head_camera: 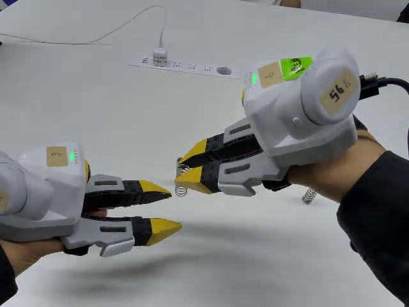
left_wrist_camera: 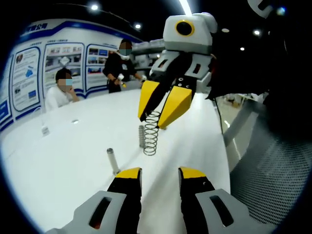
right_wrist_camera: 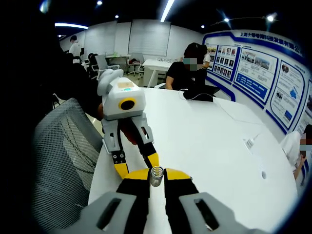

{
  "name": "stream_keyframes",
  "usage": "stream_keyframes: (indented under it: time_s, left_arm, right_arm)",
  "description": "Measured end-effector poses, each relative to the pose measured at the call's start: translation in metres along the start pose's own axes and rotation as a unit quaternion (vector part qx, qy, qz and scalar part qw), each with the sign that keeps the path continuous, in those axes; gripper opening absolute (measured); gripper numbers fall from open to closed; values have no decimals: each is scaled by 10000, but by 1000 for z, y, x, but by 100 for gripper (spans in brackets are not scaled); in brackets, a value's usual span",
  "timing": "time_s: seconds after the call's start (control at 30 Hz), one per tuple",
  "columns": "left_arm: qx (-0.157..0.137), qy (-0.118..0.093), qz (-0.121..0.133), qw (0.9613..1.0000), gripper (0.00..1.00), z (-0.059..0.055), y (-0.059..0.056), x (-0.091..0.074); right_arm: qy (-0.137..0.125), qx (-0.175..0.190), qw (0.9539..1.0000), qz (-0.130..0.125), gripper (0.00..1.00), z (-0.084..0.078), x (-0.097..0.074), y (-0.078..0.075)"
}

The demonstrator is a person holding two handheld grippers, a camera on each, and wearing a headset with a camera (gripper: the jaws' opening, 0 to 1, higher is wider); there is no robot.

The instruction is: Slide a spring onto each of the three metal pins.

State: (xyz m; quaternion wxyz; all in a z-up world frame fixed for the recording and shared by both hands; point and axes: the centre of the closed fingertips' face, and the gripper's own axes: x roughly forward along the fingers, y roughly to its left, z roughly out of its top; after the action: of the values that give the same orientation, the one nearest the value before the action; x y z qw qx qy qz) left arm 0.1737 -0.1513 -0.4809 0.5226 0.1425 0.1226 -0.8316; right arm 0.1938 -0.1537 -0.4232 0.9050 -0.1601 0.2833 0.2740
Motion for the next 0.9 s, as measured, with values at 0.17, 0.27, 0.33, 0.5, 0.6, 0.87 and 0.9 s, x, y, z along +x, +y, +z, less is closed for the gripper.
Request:
stream_keyframes:
  time_s: [0.17,0.27,0.33,0.5,0.6,0.87,0.9]
  left_arm:
    - [-24,10,39,10000,34,-1,1,0]
    - [-47,11,67,10000,35,-2,3,-1]
    - [-68,13,99,9999,36,-2,4,-2]
    - [-134,38,158,9998,39,-6,7,-3]
    - [-162,50,176,9997,41,-7,8,-3]
    - [-205,61,185,9996,44,-8,8,-3]
    - [-208,67,184,9996,44,-8,8,-3]
  right_arm:
    - [-39,37,9999,-132,12,2,0,-10]
    - [-49,78,9996,-255,12,2,0,-18]
    - [-78,103,9994,-331,12,3,0,-24]
    - [-118,164,9984,-532,12,3,1,-37]
    - [-117,208,9977,-629,12,1,3,-43]
    - [-164,385,9959,-796,12,-2,10,-61]
    - [-159,395,9958,-810,12,-3,12,-65]
